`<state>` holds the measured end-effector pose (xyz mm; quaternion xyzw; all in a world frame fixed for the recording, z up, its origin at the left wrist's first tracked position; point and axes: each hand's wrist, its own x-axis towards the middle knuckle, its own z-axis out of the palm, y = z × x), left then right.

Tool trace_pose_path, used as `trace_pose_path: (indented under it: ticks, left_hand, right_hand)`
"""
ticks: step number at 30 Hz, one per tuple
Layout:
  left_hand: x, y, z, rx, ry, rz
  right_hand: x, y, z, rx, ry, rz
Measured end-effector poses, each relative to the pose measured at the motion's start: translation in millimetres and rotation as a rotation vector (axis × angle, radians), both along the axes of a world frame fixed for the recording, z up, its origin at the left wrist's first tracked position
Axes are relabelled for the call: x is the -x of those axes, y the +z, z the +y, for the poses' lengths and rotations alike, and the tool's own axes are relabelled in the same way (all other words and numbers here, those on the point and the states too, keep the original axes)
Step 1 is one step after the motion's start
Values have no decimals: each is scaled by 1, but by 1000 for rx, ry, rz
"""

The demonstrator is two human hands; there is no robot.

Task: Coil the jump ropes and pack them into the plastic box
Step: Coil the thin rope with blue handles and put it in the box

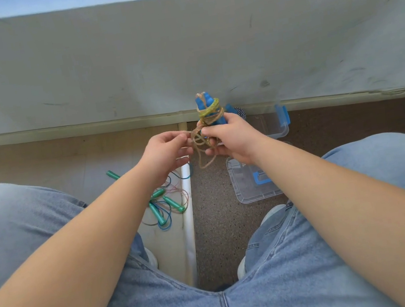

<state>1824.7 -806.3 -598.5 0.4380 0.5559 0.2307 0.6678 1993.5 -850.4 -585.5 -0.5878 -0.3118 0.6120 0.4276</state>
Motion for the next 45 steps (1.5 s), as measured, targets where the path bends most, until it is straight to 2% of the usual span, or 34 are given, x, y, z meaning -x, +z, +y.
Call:
trace_pose_path:
  ticks: [2,6,8,12,16,21,23,26,30,34,37,39,40,42,45]
  left_hand:
    - [-1,0,-1,-84,-11,113]
    - [-2,-1,-8,-539,-291,518]
    - [-2,-2,-11,-605,-328,548]
    - [-3,0,-11,-421,-309,334]
    - [-2,7,-6,-334,-322,264]
    - [-8,11,-1,-47,-22,57]
    - [-8,9,-2,-33,-39,8]
    - [-8,3,-3,-44,28,-79]
    - [-6,5,1,-45,95,-78]
    - [-2,8,2,130,45,-160]
    - [6,11,6,382,-212,-92]
    - [12,13,6,431,-429,19]
    - [14,12,6,409,-472,53]
    - [14,9,8,257,-429,125]
    - [14,2,10,-69,-398,448]
  right_hand:
    - [2,1,-1,-4,15,35]
    - [5,-4,-4,60,47,6]
    - [5,-7,-4,76,61,-63]
    - [2,-8,-4,29,30,-239]
    - [0,-9,-4,-41,78,-358]
    - [-3,-10,-2,-113,253,-663]
    - [-4,-8,-1,-114,281,-760]
    - [-5,-7,-1,-122,291,-781]
    - [-6,-7,-1,-151,296,-785]
    - [-10,-4,2,-167,311,-822]
    - [-13,-12,4,-130,330,-1048]
    - [-24,-19,4,-28,276,-1149]
    - [-32,-21,4,46,225,-1114]
    - [-46,-22,5,168,125,-959]
    - [-50,-19,6,180,48,-723]
